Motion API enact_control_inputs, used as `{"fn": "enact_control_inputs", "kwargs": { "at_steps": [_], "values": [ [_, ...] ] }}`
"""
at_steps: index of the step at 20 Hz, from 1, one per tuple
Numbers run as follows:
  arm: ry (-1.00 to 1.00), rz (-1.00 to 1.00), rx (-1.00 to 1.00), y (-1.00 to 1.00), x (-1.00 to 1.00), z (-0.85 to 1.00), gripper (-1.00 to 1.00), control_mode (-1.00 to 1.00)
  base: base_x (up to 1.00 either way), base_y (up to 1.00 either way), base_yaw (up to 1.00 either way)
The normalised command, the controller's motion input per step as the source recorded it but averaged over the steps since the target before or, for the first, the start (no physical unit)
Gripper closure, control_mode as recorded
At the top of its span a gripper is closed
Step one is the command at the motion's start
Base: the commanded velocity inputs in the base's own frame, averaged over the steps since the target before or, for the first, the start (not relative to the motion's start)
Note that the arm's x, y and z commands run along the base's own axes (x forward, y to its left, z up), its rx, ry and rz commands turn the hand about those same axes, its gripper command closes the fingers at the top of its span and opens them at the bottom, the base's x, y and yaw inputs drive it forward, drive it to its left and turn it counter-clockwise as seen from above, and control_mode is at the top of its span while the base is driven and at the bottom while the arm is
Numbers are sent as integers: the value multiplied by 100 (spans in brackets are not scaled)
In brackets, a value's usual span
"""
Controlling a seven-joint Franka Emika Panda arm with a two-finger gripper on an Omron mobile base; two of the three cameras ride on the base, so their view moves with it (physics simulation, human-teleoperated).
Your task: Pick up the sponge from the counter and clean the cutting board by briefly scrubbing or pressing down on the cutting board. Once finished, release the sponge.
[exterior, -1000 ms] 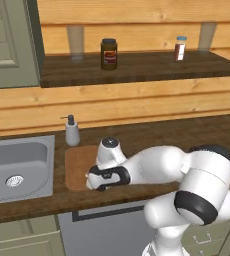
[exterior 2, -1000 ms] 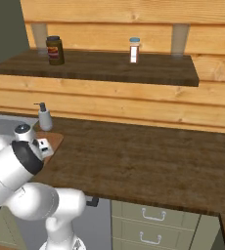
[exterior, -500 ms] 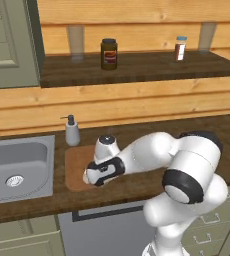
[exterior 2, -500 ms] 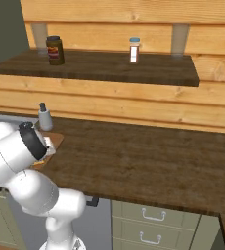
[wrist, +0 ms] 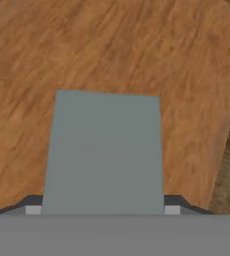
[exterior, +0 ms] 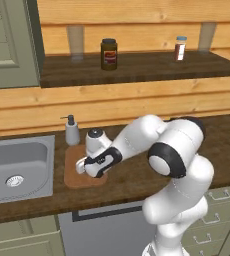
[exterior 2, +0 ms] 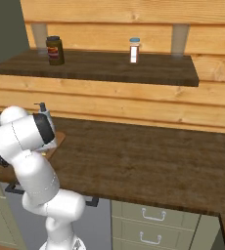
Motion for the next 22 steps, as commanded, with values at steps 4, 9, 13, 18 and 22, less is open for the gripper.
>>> {"fn": "enact_control_inputs", "kwargs": {
  "at_steps": [4,9,13,18,22],
  "values": [
    [0,-7,0,0,56,0,100,-100,0,0,0],
    [0,-6,2,0,64,-2,100,-100,0,0,0],
    [0,-5,3,0,70,-12,100,-100,0,0,0],
    [0,-5,1,3,55,-20,100,-100,0,0,0],
    [0,-1,0,2,4,-22,100,-100,0,0,0]
  ]
}}
